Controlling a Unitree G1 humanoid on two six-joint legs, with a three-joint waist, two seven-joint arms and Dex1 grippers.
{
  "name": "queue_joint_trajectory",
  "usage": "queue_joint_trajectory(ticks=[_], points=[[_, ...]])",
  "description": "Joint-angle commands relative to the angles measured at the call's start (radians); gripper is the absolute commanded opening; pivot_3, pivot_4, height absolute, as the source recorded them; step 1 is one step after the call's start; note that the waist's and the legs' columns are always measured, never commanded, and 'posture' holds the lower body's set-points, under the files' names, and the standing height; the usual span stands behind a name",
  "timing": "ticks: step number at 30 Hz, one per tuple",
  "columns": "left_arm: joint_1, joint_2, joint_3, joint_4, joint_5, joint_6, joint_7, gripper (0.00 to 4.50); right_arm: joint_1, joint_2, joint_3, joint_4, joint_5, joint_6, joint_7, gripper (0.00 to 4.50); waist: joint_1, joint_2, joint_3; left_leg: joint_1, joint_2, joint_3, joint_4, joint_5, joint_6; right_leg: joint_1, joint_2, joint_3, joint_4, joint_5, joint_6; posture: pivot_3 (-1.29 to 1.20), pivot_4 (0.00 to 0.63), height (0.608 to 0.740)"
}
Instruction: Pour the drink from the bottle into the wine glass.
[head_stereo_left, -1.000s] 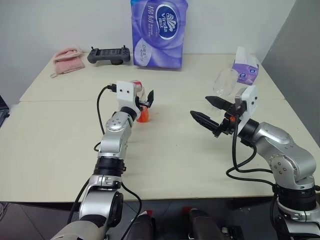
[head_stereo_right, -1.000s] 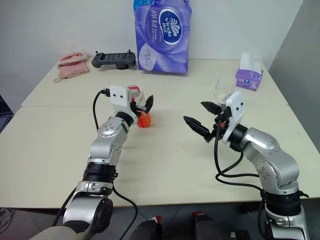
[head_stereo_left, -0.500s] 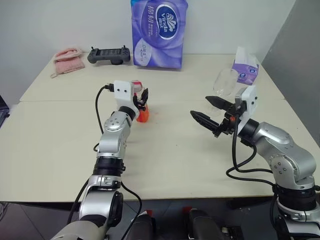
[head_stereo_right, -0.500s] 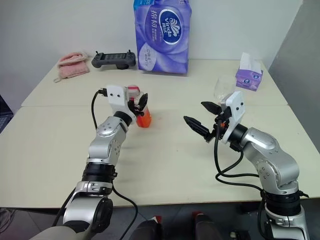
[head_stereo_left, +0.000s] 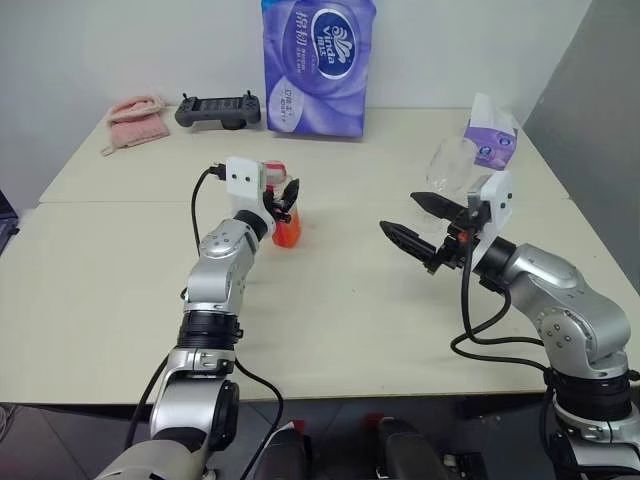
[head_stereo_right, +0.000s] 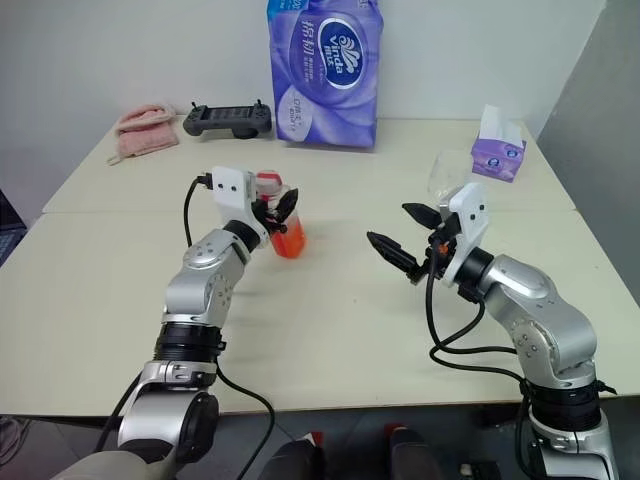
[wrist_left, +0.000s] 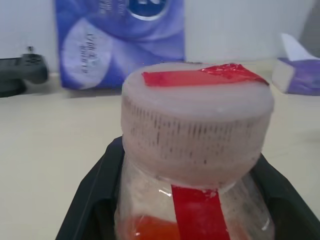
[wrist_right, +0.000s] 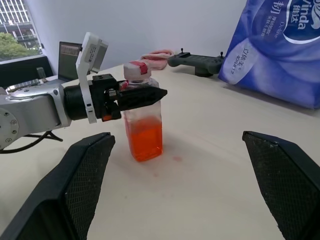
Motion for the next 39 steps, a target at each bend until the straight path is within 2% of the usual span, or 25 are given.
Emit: queue_joint_trajectory(ticks=[1,8,11,28,31,36,39], points=[[-0.031,0.04,-0.073,-0.139,-0.086,0.031,-0.236,2.18,-0.055,0.016,0.022,-0.041,0.01,0.012,-0.015,4.5,0.0,0.0,0.0,-0.001,0.0,0.0,0.0,0.001,-0.001,-0.001,0.0,0.0,0.0,0.0,0.0,0.0,0.15,0.74],[-0.014,0.08,-0.121,-0.181,-0.191,0.032,-0.54,2.18,-0.153,0.071,0.061,-0.032,0.036,0.068,-0.041,4.5,-0.003,0.0,0.0,-0.004,0.0,0.0,0.001,0.002,-0.004,-0.004,0.0,0.0,0.001,0.0,0.0,0.0,0.15,0.74],[-0.01,0.088,-0.144,-0.166,-0.191,0.0,-0.625,2.18,-0.179,0.087,0.057,-0.041,0.052,0.103,-0.059,4.5,-0.002,0.0,0.0,-0.004,0.0,0.0,0.001,0.002,-0.004,-0.005,0.0,0.0,0.002,0.0,-0.001,0.0,0.15,0.74],[-0.019,0.062,-0.17,-0.145,-0.173,-0.036,-0.69,2.18,-0.203,0.101,0.114,-0.042,0.032,0.129,-0.077,4.5,-0.002,0.0,0.0,-0.008,0.0,-0.002,0.01,0.0,0.001,-0.005,0.001,-0.001,0.003,0.001,-0.001,0.0,0.15,0.74],[-0.012,0.061,-0.17,-0.151,-0.174,-0.031,-0.685,2.18,-0.202,0.114,0.105,-0.035,0.032,0.118,-0.086,3.64,-0.002,0.0,0.0,-0.008,0.001,-0.002,0.01,0.0,0.001,-0.005,0.001,-0.001,0.003,0.001,-0.001,0.0,0.15,0.74],[0.0,0.06,-0.17,-0.161,-0.174,-0.027,-0.676,2.18,-0.2,0.116,0.107,-0.032,0.02,0.111,-0.082,1.87,-0.002,0.0,0.0,-0.008,0.0,-0.002,0.01,0.0,0.001,-0.005,0.001,-0.001,0.003,0.001,-0.001,0.0,0.15,0.74],[0.008,0.06,-0.169,-0.173,-0.178,-0.02,-0.672,2.18,-0.198,0.122,0.105,-0.029,0.016,0.107,-0.078,1.85,-0.002,0.0,0.0,-0.008,0.001,-0.002,0.01,0.0,0.001,-0.005,0.001,-0.001,0.003,0.001,-0.001,0.0,0.15,0.74]])
